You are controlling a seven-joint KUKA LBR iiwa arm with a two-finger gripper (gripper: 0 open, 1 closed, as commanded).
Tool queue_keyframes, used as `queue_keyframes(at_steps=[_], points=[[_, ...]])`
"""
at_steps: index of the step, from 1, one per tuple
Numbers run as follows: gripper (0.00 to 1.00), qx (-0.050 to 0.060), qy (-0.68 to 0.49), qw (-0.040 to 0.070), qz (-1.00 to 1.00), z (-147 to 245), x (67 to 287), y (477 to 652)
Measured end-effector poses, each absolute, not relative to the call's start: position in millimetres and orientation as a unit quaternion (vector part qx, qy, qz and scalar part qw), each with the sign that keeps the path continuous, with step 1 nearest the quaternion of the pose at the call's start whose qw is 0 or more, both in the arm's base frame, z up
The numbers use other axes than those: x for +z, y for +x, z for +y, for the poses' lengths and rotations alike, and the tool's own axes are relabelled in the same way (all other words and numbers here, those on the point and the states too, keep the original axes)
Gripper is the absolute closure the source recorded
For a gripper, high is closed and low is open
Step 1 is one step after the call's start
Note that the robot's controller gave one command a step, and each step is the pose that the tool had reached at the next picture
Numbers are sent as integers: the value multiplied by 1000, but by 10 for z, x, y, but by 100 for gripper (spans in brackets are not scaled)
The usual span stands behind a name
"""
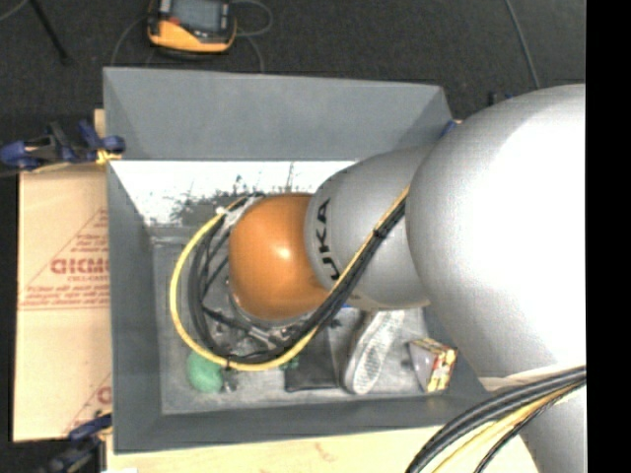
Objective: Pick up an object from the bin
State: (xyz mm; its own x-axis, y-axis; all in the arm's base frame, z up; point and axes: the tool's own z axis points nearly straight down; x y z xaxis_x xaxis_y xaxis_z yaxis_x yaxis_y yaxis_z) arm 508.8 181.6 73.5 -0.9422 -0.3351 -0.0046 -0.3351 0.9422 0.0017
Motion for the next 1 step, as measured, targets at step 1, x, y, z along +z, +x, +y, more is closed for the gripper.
queue_keyframes(at_steps=[1], points=[[100, 1, -170, 2, 985, 1816, 735, 5088]])
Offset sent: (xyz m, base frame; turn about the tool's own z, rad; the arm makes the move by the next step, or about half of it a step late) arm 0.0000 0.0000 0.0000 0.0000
